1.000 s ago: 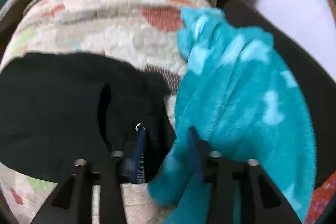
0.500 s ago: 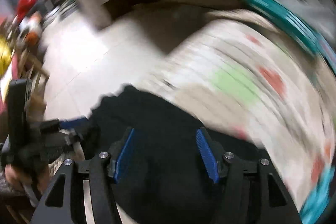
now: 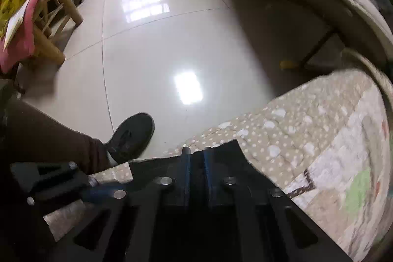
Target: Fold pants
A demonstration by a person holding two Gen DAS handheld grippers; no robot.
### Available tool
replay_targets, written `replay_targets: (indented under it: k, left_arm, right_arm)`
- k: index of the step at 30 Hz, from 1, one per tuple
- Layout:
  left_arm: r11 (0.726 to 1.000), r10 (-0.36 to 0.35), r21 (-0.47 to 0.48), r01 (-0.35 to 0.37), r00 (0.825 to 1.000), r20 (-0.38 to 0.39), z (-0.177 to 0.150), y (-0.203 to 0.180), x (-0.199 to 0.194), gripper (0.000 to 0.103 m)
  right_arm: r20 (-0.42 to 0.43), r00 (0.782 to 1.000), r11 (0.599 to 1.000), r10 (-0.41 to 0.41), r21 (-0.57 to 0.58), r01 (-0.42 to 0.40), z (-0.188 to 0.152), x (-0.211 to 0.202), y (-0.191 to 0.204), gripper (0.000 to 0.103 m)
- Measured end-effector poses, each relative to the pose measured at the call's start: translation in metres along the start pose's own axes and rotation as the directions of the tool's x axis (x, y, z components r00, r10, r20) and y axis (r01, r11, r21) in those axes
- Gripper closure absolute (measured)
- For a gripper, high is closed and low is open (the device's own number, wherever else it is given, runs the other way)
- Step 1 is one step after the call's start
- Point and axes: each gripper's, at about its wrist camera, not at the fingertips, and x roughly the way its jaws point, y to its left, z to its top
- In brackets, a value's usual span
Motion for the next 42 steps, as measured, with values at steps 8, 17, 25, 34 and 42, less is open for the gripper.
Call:
replay_targets:
  k: [8, 17, 25, 34, 42]
  left_arm:
    - [0.992, -0.114, 0.049, 0.113, 0.993, 0.023, -0.002, -0.029, -0.030, 0.084]
    - [0.942, -0.210, 0.260, 0.214, 0.977, -0.044, -0.028, -0.146, -0.032, 0.084]
    - [0.822, -0.148, 0.527, 0.216, 0.975, -0.169, -0.107, -0.253, 0.027, 0.084]
    - [0.731, -0.207, 0.567, 0.380, 0.915, -0.346, -0.141, -0.251, 0.001, 0.073]
    - [0.857, -0.161, 0.471, 0.207, 0.977, -0.137, -0.082, -0.184, -0.017, 0.059]
  right_arm:
    - [0.158, 0.987, 0.994, -0.023, 0.112, 0.006, -0.020, -0.073, -0.010, 0.094]
    - [0.287, 0.952, 0.906, -0.106, 0.422, -0.026, -0.135, -0.155, -0.083, 0.094]
    - [0.221, 0.957, 0.721, -0.187, 0.693, -0.019, -0.271, -0.153, -0.148, 0.092]
    - [0.255, 0.902, 0.402, -0.349, 0.910, -0.102, -0.382, -0.191, -0.200, 0.061]
    - [0.427, 0.885, 0.589, -0.183, 0.769, -0.249, -0.317, -0.182, -0.147, 0.061]
